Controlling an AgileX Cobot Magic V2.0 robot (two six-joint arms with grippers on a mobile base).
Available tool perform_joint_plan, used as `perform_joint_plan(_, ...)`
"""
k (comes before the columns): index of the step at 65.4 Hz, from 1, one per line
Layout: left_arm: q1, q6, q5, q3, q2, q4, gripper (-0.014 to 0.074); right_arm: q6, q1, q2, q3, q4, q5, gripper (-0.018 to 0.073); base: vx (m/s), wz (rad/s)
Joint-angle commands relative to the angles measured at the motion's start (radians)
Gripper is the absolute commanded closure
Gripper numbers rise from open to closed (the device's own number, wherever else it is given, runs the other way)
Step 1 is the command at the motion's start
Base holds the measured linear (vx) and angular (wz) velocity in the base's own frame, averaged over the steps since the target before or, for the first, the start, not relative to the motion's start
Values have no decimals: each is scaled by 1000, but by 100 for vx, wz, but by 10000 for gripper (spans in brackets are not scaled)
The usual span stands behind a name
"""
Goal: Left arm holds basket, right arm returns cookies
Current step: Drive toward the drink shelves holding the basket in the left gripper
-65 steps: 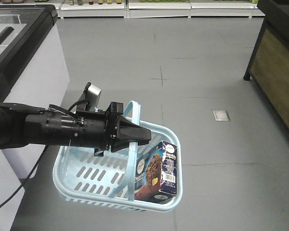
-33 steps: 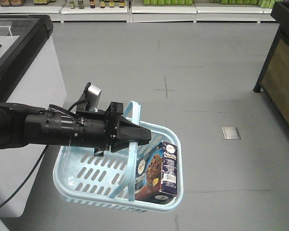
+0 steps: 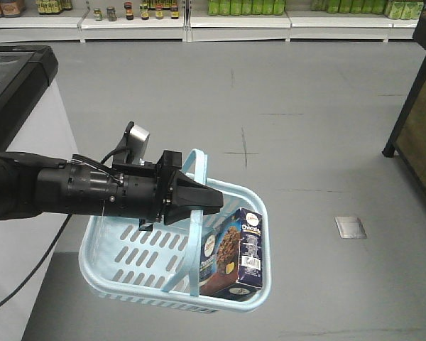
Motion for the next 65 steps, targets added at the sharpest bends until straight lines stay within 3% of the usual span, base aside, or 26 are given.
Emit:
perform_joint_plan(1, -4, 4, 65, -27, -59, -128, 599, 2, -1, -13, 19, -7, -71, 565, 41, -3)
perform_joint_plan(65, -4, 4, 65, -27, -59, -128, 599, 2, -1, -13, 19, -7, -71, 565, 45, 1)
